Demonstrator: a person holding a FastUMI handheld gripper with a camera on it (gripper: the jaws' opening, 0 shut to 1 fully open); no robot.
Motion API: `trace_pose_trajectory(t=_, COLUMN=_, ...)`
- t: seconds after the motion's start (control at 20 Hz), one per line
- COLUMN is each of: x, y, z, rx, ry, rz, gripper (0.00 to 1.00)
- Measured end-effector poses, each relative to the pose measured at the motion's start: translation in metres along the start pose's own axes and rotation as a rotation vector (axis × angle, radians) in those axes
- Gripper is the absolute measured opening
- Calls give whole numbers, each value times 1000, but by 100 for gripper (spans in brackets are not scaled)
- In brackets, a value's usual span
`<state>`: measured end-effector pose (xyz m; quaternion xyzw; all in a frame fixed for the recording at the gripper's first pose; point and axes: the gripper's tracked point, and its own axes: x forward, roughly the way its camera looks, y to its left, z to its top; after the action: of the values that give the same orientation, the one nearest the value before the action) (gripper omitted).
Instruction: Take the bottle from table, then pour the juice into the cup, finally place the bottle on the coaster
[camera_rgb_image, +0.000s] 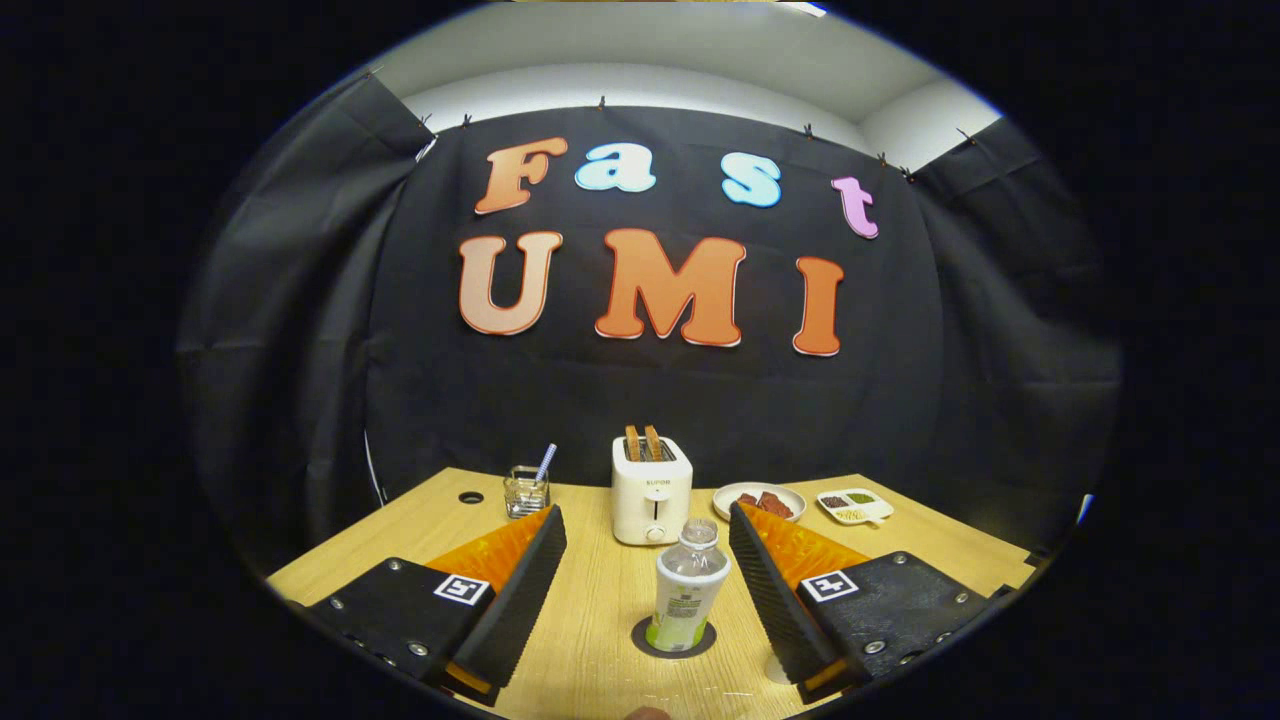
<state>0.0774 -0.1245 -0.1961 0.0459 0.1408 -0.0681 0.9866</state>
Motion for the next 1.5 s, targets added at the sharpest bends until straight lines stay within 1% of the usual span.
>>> trace_pose_trajectory(t=0.15, x=-33, y=25, z=31, rx=15, ry=-32, rz=62, gripper=97)
trace_pose_trajectory(t=0.3, x=-63, y=47, z=64, rx=50, ry=-94, rz=134, gripper=97)
trace_pose_trajectory(t=0.5, x=-92, y=66, z=80, rx=73, ry=-114, rz=194, gripper=97)
trace_pose_trajectory(t=0.7, x=-112, y=67, z=89, rx=87, ry=-145, rz=196, gripper=97)
trace_pose_trajectory(t=0.85, x=-119, y=62, z=96, rx=94, ry=-159, rz=184, gripper=97)
trace_pose_trajectory(t=0.95, x=-123, y=65, z=102, rx=113, ry=-179, rz=213, gripper=97)
trace_pose_trajectory(t=1.05, x=-130, y=66, z=107, rx=113, ry=-188, rz=223, gripper=97)
trace_pose_trajectory(t=1.3, x=-128, y=72, z=107, rx=106, ry=-192, rz=236, gripper=97)
trace_pose_trajectory(t=1.4, x=-126, y=69, z=105, rx=77, ry=-190, rz=219, gripper=97)
trace_pose_trajectory(t=1.5, x=-125, y=72, z=102, rx=58, ry=-185, rz=220, gripper=97)
